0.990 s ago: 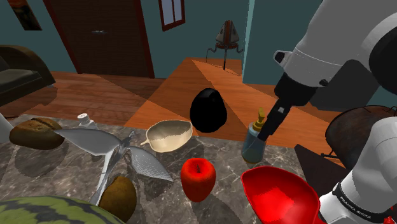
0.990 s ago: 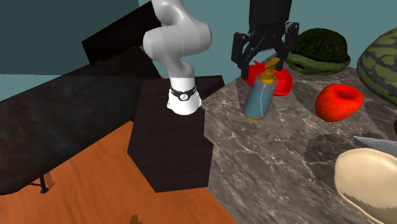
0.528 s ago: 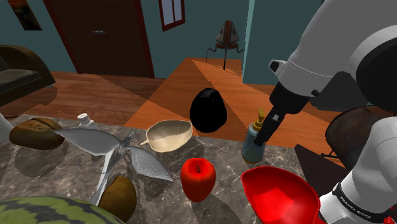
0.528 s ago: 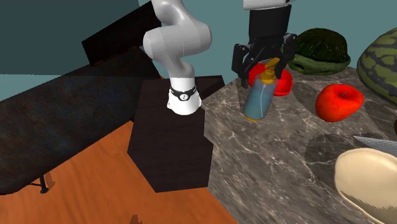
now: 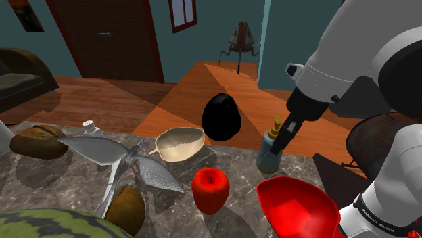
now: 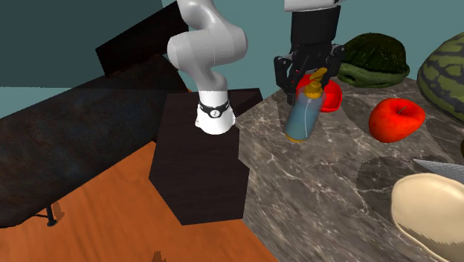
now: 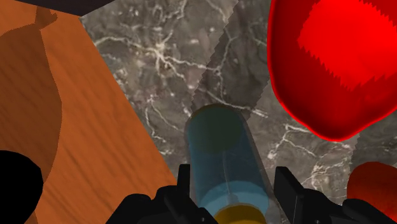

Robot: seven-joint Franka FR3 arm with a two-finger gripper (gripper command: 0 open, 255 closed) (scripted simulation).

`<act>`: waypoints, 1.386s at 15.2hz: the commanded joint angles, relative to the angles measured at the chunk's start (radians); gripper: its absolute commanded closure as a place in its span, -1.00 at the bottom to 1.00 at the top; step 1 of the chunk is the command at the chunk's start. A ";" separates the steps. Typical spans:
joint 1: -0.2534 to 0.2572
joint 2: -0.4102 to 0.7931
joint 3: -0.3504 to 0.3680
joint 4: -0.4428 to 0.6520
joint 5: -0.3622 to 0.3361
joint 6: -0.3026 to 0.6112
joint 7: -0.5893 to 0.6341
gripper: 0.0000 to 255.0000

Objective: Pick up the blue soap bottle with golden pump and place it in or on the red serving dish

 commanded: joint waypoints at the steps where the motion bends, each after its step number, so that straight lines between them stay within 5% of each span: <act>1: 0.000 0.000 0.000 0.000 0.000 0.000 0.000 1.00; 6: 0.000 0.000 0.000 -0.001 0.000 0.000 0.000 1.00; 21: -0.026 0.017 -0.043 0.207 -0.046 -0.189 0.007 1.00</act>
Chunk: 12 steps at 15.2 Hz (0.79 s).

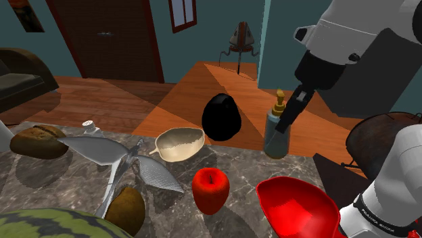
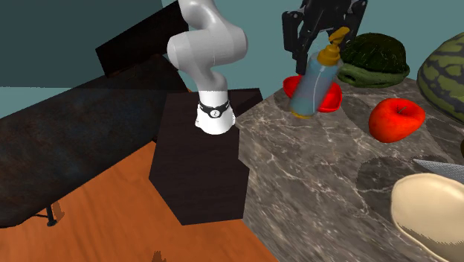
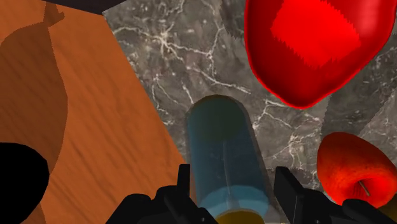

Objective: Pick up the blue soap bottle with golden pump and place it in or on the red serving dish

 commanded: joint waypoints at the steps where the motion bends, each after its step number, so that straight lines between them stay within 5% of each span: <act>1: -0.004 0.005 -0.006 0.030 -0.006 -0.025 0.000 1.00; 8: -0.014 0.031 -0.021 0.137 -0.023 -0.105 0.004 1.00; 12: 0.023 -0.034 0.043 0.146 0.021 -0.168 0.087 1.00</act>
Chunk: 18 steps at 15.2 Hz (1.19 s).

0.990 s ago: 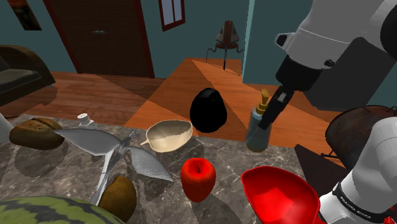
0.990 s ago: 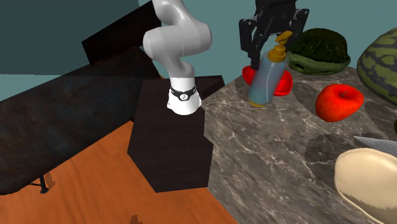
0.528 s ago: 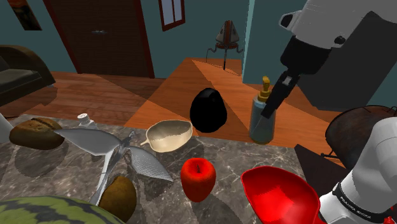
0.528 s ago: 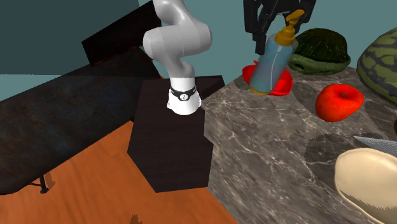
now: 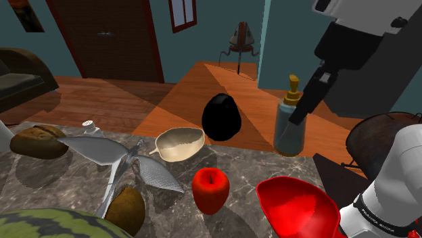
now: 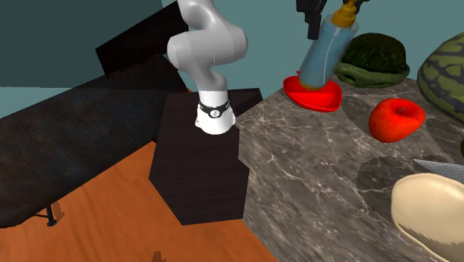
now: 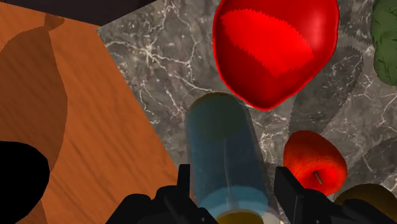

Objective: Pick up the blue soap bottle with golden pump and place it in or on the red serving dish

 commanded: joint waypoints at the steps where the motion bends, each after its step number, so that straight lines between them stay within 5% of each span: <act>1: 0.018 -0.028 0.034 0.017 0.023 -0.039 0.046 1.00; 8: 0.068 -0.090 0.153 0.086 0.107 -0.138 0.200 1.00; 18: 0.096 -0.148 0.192 -0.071 0.149 -0.039 0.195 1.00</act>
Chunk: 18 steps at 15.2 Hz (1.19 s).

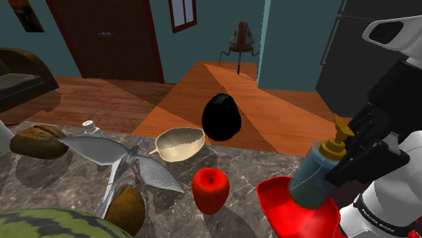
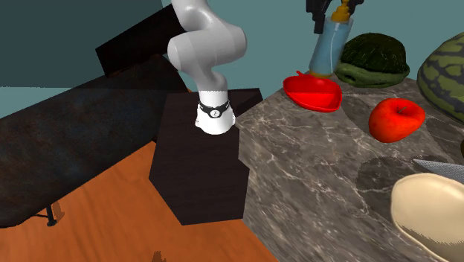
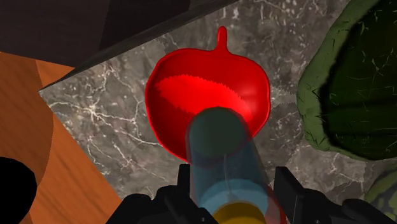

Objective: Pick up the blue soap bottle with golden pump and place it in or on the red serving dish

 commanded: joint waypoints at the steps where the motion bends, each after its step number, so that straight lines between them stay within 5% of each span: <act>1: 0.008 -0.013 0.011 -0.032 0.012 0.020 0.002 1.00; 15: 0.028 -0.040 0.045 -0.126 0.045 0.087 0.001 1.00; 16: 0.028 -0.040 0.045 -0.126 0.045 0.087 0.001 -1.00; 18: 0.028 -0.040 0.045 -0.126 0.045 0.087 0.001 -1.00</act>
